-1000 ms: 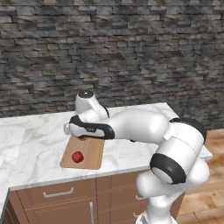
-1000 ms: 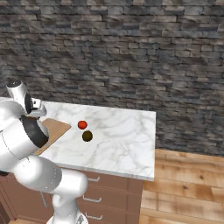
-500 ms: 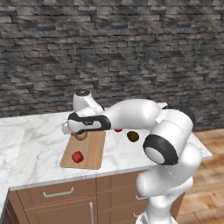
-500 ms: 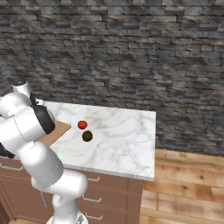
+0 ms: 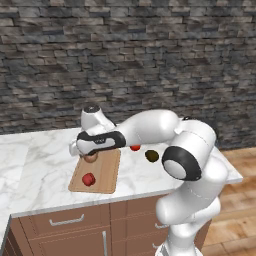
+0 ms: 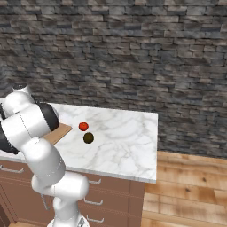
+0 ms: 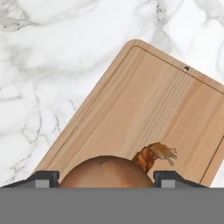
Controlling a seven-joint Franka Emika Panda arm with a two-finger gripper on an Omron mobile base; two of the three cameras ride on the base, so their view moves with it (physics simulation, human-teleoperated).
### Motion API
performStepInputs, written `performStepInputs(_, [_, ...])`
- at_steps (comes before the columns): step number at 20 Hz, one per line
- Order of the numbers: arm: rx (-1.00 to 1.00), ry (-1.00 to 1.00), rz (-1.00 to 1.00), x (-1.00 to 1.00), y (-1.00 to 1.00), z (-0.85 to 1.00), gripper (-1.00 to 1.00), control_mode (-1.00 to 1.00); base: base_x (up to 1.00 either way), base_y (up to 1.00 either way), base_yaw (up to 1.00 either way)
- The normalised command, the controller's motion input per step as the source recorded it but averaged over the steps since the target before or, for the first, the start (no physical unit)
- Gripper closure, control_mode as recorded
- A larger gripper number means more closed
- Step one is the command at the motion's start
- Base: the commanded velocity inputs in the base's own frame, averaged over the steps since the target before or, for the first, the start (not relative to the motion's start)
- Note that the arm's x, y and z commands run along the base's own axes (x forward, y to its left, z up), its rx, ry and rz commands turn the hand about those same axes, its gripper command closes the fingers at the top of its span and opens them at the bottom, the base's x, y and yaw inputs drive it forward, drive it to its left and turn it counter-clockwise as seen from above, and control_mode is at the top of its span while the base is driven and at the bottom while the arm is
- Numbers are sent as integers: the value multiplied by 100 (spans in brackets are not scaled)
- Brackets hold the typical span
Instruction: Place the avocado, onion, tomato, and bell pepper on the cutting board.
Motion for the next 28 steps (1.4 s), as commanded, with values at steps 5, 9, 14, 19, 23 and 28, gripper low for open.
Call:
performStepInputs(5, [0, 2, 0, 9, 0, -29, 100, -100, 0, 0, 0])
performStepInputs(9, [0, 2, 0, 8, 2, -26, 100, -100, 0, 0, 0])
performStepInputs(14, [0, 2, 0, 7, 1, -22, 100, -100, 0, 0, 0])
performStepInputs(19, [0, 3, 0, 10, 3, -24, 100, -100, 0, 0, 0])
performStepInputs(23, [0, 3, 0, 9, 4, -23, 100, -100, 0, 0, 0])
performStepInputs(28, [0, 2, 0, 9, 2, -22, 100, -100, 0, 0, 0])
